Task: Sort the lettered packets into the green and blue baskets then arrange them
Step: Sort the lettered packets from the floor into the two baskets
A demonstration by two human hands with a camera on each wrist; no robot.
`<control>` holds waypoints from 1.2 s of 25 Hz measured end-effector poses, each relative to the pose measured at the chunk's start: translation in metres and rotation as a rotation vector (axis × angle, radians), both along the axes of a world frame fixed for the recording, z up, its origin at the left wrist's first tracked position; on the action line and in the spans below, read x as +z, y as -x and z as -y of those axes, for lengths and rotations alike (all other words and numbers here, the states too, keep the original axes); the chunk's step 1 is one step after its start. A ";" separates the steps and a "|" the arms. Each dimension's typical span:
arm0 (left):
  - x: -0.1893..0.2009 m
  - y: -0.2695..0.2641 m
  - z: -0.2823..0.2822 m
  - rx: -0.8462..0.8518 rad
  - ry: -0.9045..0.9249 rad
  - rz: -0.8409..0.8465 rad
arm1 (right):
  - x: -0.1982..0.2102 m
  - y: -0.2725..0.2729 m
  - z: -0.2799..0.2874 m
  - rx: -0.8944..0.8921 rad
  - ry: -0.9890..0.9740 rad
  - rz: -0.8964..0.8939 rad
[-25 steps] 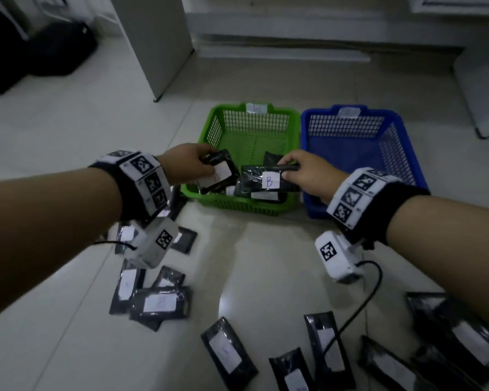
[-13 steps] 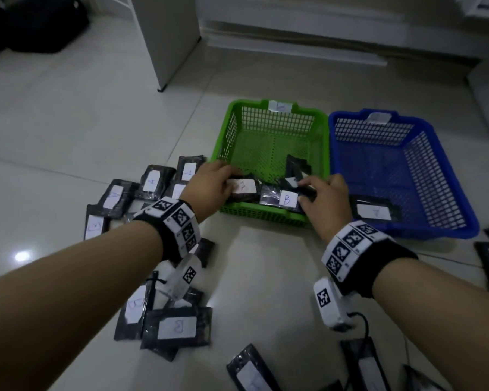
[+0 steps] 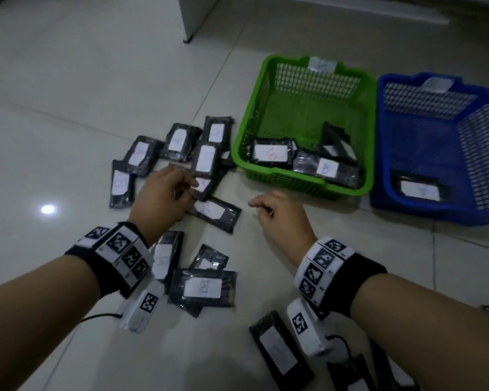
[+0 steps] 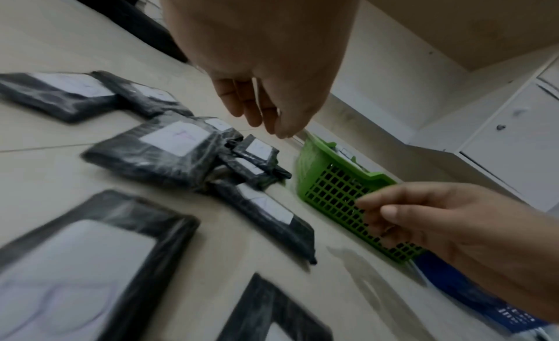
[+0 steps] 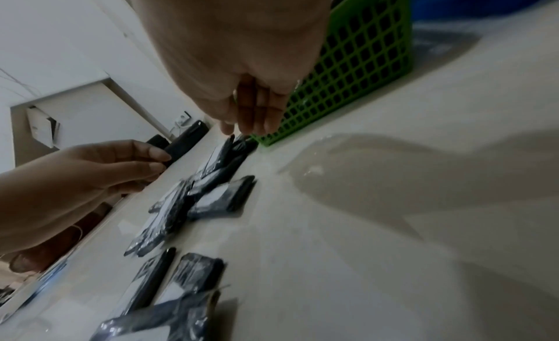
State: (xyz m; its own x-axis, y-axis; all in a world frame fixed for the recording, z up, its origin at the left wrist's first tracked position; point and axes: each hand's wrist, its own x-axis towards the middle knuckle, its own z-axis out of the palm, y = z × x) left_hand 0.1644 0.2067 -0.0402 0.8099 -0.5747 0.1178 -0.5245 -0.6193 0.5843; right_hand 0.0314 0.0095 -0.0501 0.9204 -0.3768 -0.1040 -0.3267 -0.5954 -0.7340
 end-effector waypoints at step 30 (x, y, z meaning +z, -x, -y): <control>0.043 0.007 0.081 -0.015 0.379 -0.747 | 0.041 0.023 0.056 -0.514 -0.301 0.394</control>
State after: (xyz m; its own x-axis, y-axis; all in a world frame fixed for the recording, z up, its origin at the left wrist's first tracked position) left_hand 0.1575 0.1260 0.0030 0.7443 -0.6152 -0.2599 0.0771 -0.3075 0.9484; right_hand 0.0088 -0.0464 -0.0087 0.6246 -0.7803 0.0319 -0.1886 -0.1903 -0.9634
